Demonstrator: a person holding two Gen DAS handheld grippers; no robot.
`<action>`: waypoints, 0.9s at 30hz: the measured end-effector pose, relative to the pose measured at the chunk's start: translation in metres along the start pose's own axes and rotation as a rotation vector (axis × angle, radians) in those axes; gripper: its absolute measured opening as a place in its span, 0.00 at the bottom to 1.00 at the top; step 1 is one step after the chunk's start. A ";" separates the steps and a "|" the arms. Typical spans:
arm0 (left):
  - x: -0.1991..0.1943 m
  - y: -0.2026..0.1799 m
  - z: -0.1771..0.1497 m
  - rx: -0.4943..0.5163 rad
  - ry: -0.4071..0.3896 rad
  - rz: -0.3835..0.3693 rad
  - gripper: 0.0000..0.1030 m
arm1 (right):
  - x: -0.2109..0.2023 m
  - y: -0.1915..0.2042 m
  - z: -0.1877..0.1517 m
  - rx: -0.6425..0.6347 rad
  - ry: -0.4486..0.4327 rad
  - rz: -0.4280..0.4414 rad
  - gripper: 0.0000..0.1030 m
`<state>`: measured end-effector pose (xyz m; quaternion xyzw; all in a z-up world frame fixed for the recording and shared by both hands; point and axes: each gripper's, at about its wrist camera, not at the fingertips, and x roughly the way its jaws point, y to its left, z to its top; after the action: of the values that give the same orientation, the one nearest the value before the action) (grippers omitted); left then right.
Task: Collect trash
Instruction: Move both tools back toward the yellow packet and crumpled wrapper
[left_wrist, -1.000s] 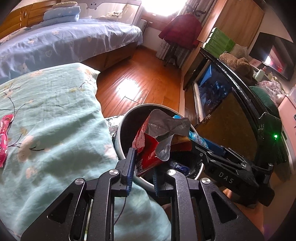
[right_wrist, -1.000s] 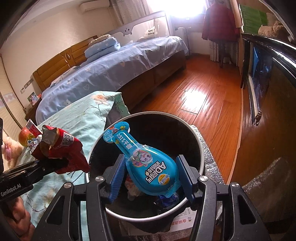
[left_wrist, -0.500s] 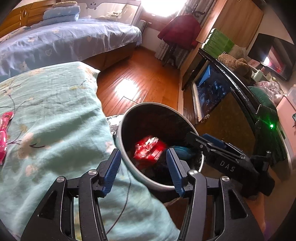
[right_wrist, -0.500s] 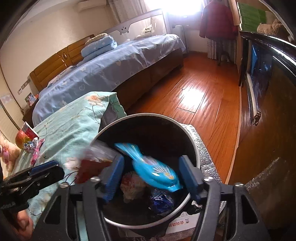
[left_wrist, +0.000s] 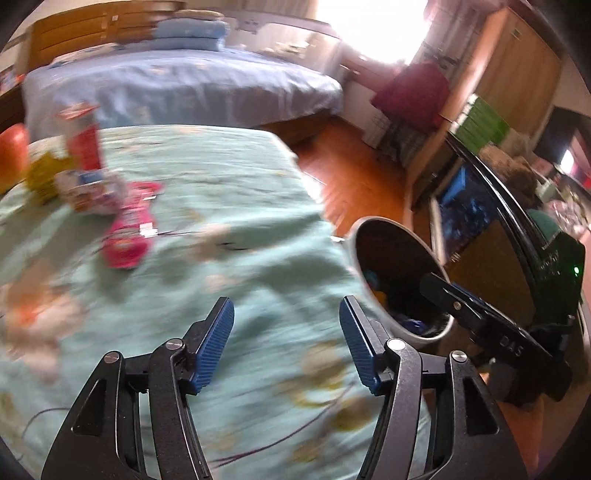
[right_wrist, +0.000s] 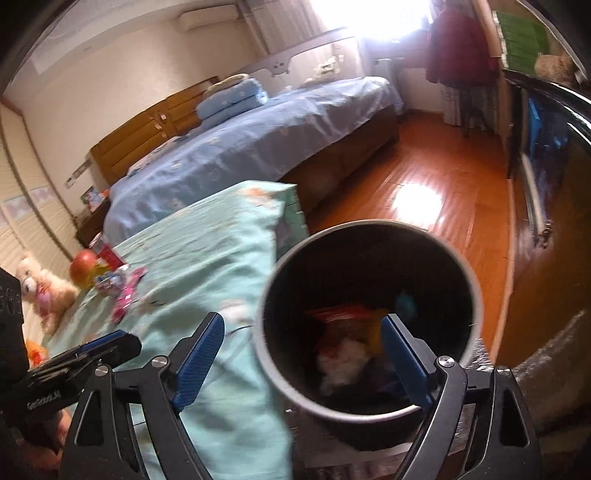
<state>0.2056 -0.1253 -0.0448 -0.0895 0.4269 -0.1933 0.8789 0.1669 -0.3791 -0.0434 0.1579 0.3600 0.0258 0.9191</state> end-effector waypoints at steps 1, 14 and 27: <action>-0.003 0.007 -0.001 -0.011 -0.003 0.011 0.59 | 0.001 0.009 -0.002 -0.010 0.004 0.015 0.85; -0.041 0.103 -0.017 -0.137 -0.048 0.159 0.59 | 0.027 0.094 -0.020 -0.123 0.058 0.130 0.85; -0.057 0.164 -0.011 -0.191 -0.078 0.253 0.59 | 0.056 0.160 -0.024 -0.212 0.097 0.206 0.85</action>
<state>0.2081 0.0471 -0.0640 -0.1258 0.4169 -0.0361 0.8995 0.2024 -0.2118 -0.0470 0.0948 0.3813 0.1654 0.9046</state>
